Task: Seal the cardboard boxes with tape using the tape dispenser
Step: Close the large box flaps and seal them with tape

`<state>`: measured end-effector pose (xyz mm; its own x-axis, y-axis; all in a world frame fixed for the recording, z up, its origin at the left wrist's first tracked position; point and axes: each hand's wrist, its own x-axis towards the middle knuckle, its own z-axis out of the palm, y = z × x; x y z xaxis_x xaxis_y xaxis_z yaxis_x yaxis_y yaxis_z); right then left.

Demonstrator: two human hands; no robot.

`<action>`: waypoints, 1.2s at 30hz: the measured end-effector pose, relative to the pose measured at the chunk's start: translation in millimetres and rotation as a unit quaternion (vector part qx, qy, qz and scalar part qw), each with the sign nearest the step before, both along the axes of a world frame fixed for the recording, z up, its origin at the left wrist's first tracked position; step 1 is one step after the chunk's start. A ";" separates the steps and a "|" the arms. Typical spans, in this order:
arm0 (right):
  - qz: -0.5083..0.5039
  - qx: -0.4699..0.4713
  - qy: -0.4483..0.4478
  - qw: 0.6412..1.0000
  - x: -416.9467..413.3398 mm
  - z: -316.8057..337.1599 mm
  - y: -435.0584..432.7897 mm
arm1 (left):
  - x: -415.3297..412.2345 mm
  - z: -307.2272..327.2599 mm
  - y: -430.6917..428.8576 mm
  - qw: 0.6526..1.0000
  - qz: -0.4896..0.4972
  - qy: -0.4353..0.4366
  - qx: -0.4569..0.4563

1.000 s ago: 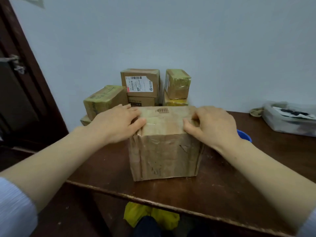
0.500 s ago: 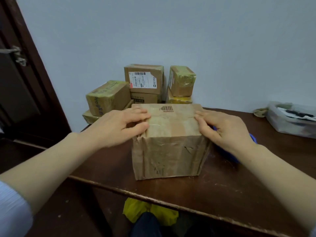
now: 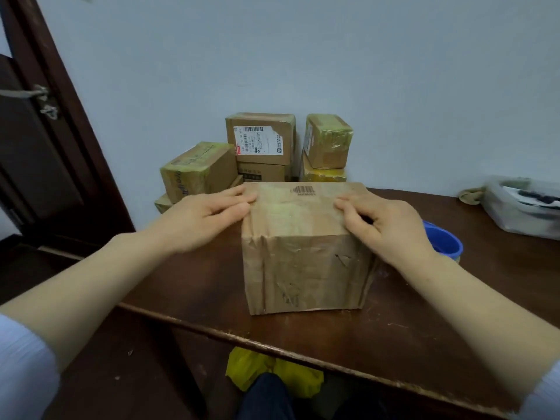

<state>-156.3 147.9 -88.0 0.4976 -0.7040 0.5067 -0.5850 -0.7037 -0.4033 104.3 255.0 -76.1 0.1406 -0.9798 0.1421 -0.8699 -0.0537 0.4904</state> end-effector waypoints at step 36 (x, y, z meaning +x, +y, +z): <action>-0.188 0.236 -0.175 0.937 14.5 5.7 -49.5 | -31.8 7.0 -71.1 0.957 0.275 0.080 -0.032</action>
<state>-141.8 98.3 -82.3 0.0302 -0.9832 0.1803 -0.5292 -0.1687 -0.8316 72.5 183.9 -69.1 0.6586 -0.7407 0.1326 -0.6312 -0.4479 0.6333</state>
